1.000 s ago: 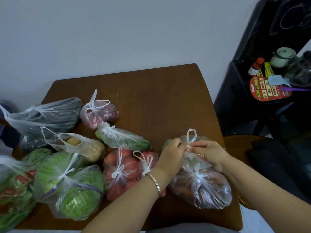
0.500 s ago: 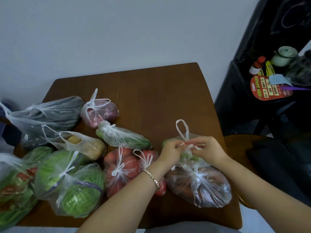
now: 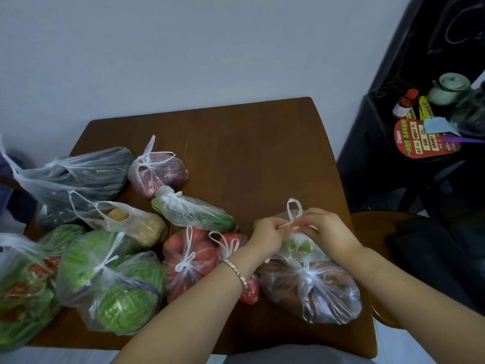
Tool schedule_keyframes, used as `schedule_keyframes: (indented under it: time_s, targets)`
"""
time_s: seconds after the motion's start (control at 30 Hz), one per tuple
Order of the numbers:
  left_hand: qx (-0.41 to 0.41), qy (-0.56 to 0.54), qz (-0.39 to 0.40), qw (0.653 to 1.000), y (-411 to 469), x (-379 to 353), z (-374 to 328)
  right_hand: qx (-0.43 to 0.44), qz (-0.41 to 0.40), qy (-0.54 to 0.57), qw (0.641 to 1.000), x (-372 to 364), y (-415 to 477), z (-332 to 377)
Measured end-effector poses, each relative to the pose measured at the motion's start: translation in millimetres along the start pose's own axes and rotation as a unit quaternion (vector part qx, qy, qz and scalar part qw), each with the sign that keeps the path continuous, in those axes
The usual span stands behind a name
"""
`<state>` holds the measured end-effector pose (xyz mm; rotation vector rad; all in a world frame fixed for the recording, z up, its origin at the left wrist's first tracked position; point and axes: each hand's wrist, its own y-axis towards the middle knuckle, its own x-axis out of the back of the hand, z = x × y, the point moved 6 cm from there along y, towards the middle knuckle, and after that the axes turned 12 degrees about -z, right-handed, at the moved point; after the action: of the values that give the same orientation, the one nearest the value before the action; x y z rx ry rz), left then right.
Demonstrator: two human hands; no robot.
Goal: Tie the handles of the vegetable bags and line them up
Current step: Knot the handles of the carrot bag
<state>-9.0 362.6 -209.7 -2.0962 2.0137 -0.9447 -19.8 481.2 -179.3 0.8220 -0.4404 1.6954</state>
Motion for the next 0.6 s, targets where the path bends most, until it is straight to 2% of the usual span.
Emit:
schedule_keyframes:
  time_s: [0.1,0.23,0.3,0.4,0.53,0.6]
  targets:
    - [-0.017,0.0,-0.014,1.0,0.5,2.2,-2.8,0.079,0.007,-0.093,0.993,-0.8,-2.0,3.0]
    - [-0.037,0.054,-0.073,0.995,9.6,6.1,-4.6,0.134,-0.053,-0.174,0.974,3.4,-8.3,14.4]
    - [-0.037,0.091,-0.103,0.99,17.4,10.0,-2.6,0.123,-0.061,-0.174,0.975,5.2,-14.7,16.2]
    - [-0.027,0.134,-0.103,0.985,23.4,5.8,0.8,0.094,-0.056,-0.176,0.978,2.9,-24.2,11.0]
    - [-0.035,0.147,-0.087,0.985,21.3,8.4,1.8,-0.009,-0.005,-0.162,0.987,-0.7,-21.0,3.9]
    - [-0.049,0.161,-0.087,0.982,18.1,24.7,4.9,-0.034,0.0,-0.143,0.989,-3.9,-16.4,5.8]
